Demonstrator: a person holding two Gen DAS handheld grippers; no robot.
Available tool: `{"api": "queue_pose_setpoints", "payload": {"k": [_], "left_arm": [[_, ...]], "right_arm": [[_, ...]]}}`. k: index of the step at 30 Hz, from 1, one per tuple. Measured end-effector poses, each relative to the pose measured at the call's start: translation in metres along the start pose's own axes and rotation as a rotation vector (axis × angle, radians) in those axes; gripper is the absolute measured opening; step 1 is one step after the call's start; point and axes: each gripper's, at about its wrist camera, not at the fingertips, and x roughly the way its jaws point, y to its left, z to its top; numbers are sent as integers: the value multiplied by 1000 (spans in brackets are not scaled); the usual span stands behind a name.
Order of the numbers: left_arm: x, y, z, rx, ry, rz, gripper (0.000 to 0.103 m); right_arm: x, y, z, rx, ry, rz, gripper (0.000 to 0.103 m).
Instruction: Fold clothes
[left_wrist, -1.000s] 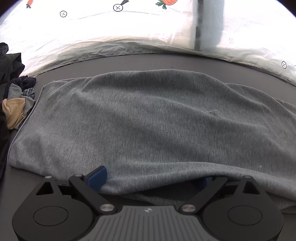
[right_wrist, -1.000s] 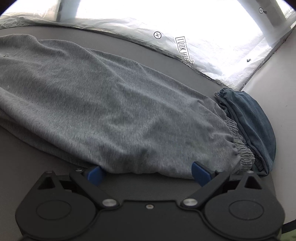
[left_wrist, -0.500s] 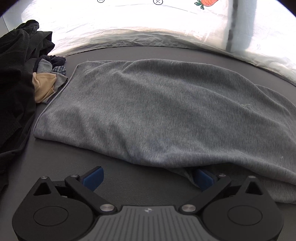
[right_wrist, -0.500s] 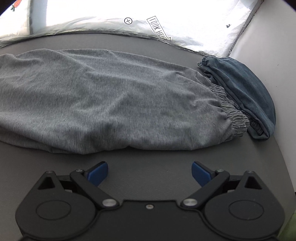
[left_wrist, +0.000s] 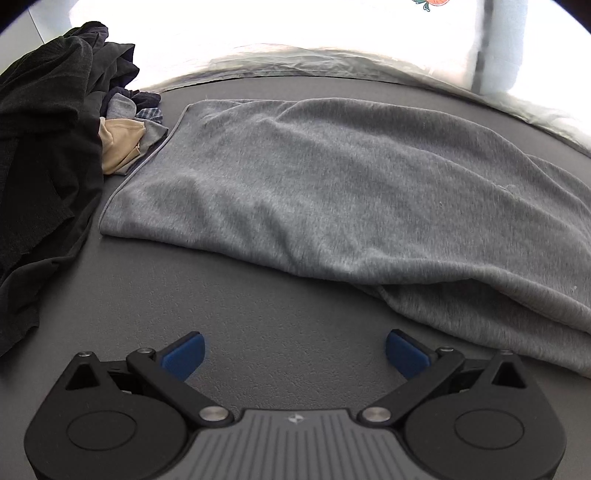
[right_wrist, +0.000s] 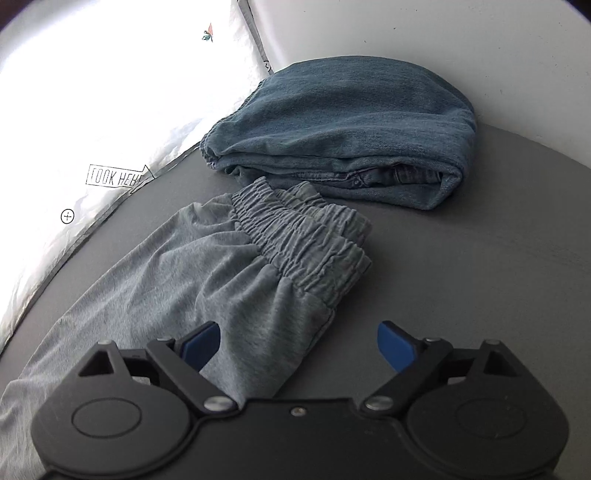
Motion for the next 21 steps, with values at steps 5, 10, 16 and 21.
{"api": "queue_pose_setpoints", "payload": {"k": [5,10,16,21], "left_arm": [[-2,-5,2,12,5,31,103],[-2,-8,3,24,7,50,103],[0,-5,4,5,19,39,103],[4,4,5,-43,41,-2,103]], "right_arm": [[22,-7,17,16,-4,8,86],[32,-7,21,23,-7,2,81],[33,-14,26,37,-12,10,53],[30,-28,28,58,-29,21,27]]}}
